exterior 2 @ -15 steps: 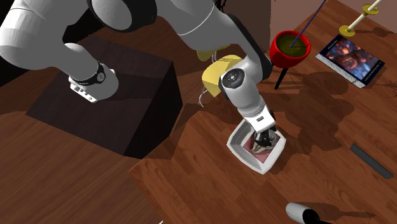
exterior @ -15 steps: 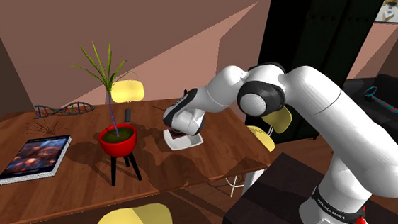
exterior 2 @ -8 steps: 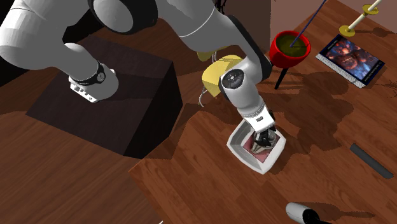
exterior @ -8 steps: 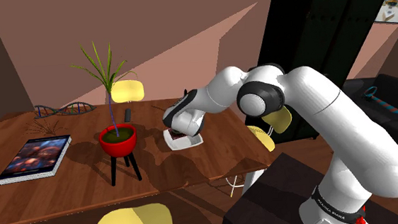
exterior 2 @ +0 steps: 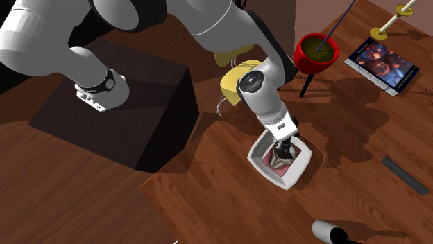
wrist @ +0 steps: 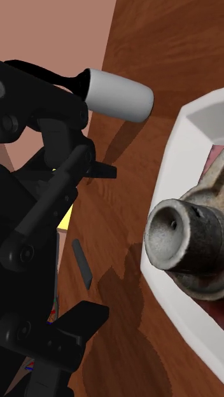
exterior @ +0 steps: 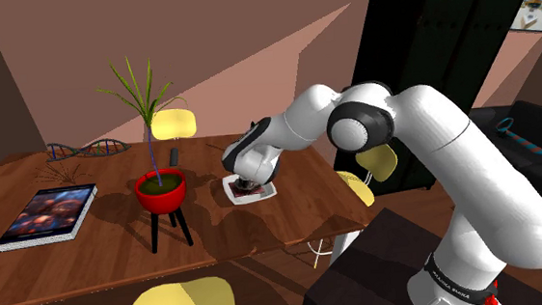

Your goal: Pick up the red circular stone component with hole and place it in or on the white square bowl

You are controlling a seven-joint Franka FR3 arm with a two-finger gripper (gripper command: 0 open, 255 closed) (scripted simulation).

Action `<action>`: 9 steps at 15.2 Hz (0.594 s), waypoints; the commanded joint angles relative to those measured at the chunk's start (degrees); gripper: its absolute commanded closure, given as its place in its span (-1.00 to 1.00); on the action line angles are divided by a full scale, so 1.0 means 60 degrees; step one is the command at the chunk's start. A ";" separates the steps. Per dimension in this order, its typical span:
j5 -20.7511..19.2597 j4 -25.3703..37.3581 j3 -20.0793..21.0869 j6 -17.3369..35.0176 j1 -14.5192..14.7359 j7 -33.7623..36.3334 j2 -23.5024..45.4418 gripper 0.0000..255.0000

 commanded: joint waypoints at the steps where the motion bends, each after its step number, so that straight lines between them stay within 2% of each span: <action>1: -0.0025 -0.0796 0.0581 0.0416 -0.0331 -0.0301 -0.0749 -1.00; 2: -0.0033 -0.1137 0.0757 0.0552 -0.0416 -0.0361 -0.1058 -1.00; 9: -0.0064 -0.1147 0.0743 0.0547 -0.0407 -0.0324 -0.1059 -1.00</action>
